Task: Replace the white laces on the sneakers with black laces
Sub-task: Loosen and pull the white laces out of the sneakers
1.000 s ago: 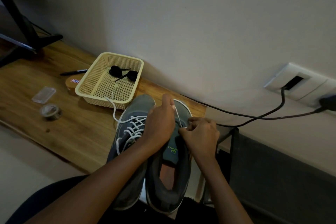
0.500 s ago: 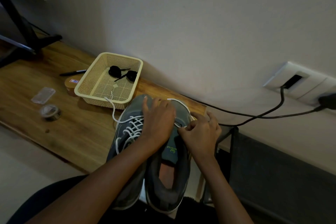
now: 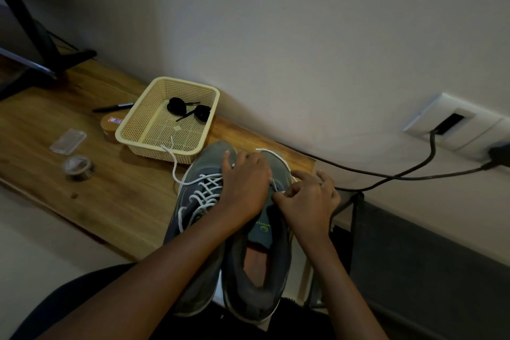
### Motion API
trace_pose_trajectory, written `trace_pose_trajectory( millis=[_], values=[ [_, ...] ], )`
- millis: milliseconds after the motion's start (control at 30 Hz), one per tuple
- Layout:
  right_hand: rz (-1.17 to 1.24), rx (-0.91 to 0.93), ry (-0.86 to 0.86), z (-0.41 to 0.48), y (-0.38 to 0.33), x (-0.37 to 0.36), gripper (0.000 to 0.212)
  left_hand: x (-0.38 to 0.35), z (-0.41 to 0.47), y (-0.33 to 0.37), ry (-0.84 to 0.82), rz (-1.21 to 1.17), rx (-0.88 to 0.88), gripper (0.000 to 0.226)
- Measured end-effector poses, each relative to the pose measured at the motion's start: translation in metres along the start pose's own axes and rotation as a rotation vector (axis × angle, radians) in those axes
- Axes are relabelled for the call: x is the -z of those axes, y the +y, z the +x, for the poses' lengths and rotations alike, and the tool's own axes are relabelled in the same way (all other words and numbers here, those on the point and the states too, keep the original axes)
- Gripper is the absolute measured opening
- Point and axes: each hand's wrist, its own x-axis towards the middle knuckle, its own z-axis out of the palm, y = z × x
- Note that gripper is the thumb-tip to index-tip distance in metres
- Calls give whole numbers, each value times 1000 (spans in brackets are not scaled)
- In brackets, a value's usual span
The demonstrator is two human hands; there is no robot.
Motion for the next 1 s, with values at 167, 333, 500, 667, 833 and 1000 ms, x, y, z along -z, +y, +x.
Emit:
trace_pose_trajectory(
  millis=[167, 333, 500, 667, 833, 1000],
  values=[
    [-24, -3, -7, 2, 1, -1, 15, -3, 2, -5, 297, -403, 156, 8],
    [-36, 22, -24, 4, 4, -2, 22, 1, -2, -2, 179, -295, -33, 19],
    [-36, -4, -94, 7, 8, -1, 27, 3, -2, -5, 47, -37, -101, 14],
    [30, -22, -113, 8, 6, 0, 21, 2, -2, -5, -76, -3, -57, 17],
    [41, -39, -113, 9, 6, 0, 25, -3, -1, -4, -54, 77, -65, 29],
    [30, -54, -107, 8, 7, 1, 20, -8, 1, -2, 176, -38, 40, 25]
  ],
)
